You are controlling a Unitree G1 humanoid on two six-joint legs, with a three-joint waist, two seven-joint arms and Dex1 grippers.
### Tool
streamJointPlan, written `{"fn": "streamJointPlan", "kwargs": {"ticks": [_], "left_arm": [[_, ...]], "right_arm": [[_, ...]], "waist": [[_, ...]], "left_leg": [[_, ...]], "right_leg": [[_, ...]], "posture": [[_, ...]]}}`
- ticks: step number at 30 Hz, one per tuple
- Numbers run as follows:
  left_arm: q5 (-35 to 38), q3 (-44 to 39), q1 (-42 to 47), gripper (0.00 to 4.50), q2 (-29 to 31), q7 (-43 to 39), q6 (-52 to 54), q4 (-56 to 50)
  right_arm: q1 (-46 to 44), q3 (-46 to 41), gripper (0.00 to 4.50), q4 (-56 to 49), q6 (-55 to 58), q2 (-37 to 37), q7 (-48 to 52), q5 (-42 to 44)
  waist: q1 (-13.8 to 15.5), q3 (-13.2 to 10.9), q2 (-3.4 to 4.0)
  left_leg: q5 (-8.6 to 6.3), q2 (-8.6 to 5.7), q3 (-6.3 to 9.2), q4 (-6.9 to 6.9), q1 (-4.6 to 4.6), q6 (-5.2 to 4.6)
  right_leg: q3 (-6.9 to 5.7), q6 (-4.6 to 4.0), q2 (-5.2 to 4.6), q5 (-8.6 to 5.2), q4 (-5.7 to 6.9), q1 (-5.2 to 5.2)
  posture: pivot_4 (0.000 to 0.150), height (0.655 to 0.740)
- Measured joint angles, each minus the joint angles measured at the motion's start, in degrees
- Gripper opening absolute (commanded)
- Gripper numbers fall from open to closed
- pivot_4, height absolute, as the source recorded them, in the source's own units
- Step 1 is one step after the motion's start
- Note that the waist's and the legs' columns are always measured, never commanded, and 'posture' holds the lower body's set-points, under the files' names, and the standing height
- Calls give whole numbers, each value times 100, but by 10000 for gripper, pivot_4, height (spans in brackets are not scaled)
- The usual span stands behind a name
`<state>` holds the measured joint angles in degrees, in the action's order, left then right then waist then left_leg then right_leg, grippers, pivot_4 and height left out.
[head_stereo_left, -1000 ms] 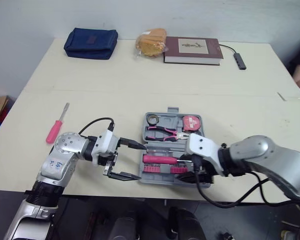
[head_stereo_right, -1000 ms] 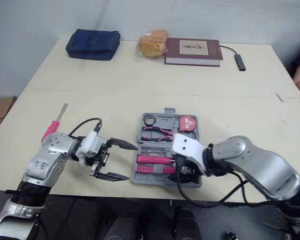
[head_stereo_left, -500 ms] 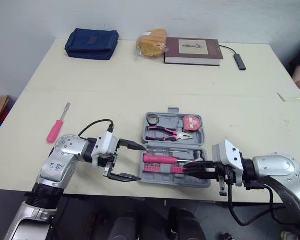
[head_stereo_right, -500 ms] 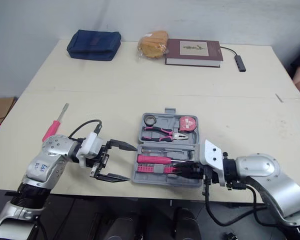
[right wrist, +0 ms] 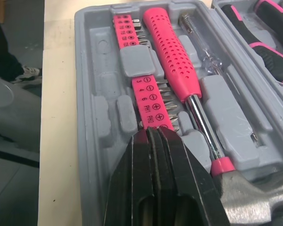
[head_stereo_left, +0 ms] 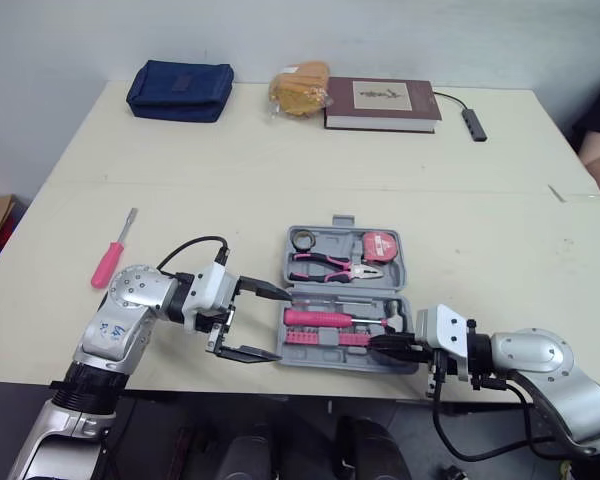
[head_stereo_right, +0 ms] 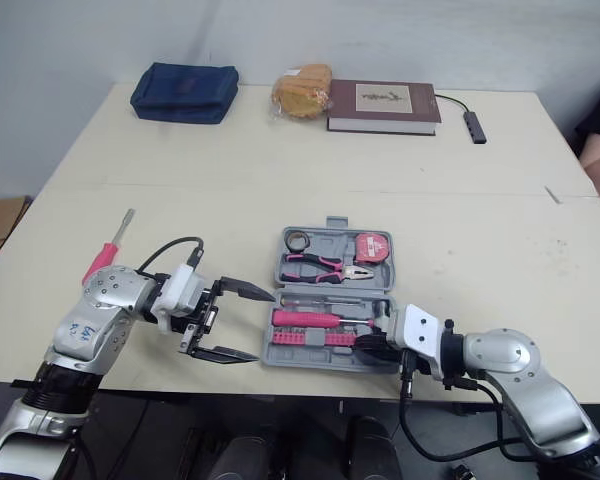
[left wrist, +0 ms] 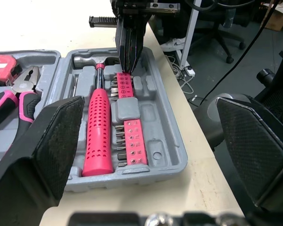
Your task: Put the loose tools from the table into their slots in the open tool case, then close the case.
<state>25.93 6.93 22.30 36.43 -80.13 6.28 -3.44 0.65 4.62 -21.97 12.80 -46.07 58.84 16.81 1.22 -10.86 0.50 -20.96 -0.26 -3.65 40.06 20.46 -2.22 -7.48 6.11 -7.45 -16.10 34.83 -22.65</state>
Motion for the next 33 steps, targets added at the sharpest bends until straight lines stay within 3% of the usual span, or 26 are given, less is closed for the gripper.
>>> {"fn": "streamJointPlan", "kwargs": {"ticks": [9,16,19,22,26,29,33], "left_arm": [[-35,-2,-20,45000,1,63,-17,-4],[-61,-412,-132,45000,96,339,-136,259],[-48,-800,-344,45000,160,578,-227,437],[-133,-1577,-926,45000,516,942,-557,1111],[-253,-2505,-1187,45000,949,1423,-1111,2080],[-368,-3173,-1353,45000,1277,1893,-1464,3102],[-409,-3561,-1407,45000,1300,2521,-1635,4117]], "right_arm": [[-111,123,148,-443,578,-37,-254,-195],[958,-1170,148,-808,-393,-23,6,394],[1622,-2176,9462,-1039,-145,122,-5,1186],[2620,-3626,24551,-926,-333,413,-40,1256],[3274,-4733,43979,-380,-1137,905,76,1095],[3534,-5270,44630,623,-2355,1341,597,1171],[3435,-5728,44630,2397,-3698,1387,632,927]], "waist": [[-17,7,-11],[31,6,-10],[29,5,-9],[14,5,-10],[10,4,-11],[5,5,-9],[2,7,-13]], "left_leg": [[-7,15,6,-6,-26,13],[-7,4,7,-5,-17,7],[-7,5,6,-9,-21,4],[-11,17,3,-36,-26,11],[-25,18,-12,-41,-37,9],[-27,18,-17,-62,-42,10],[-34,8,-35,-76,-65,1]], "right_leg": [[57,-11,-10,-5,-6,19],[52,-5,-3,-2,-8,19],[56,-3,-13,-1,-9,21],[56,-8,-9,-3,-27,17],[75,-8,-21,-3,-44,14],[78,-9,-22,-4,-54,12],[92,-7,-39,-3,-58,19]], "posture": [[1500,7400],[1500,7400],[1500,7400],[1500,7400],[1500,7400],[1500,7400],[1500,7400]]}}
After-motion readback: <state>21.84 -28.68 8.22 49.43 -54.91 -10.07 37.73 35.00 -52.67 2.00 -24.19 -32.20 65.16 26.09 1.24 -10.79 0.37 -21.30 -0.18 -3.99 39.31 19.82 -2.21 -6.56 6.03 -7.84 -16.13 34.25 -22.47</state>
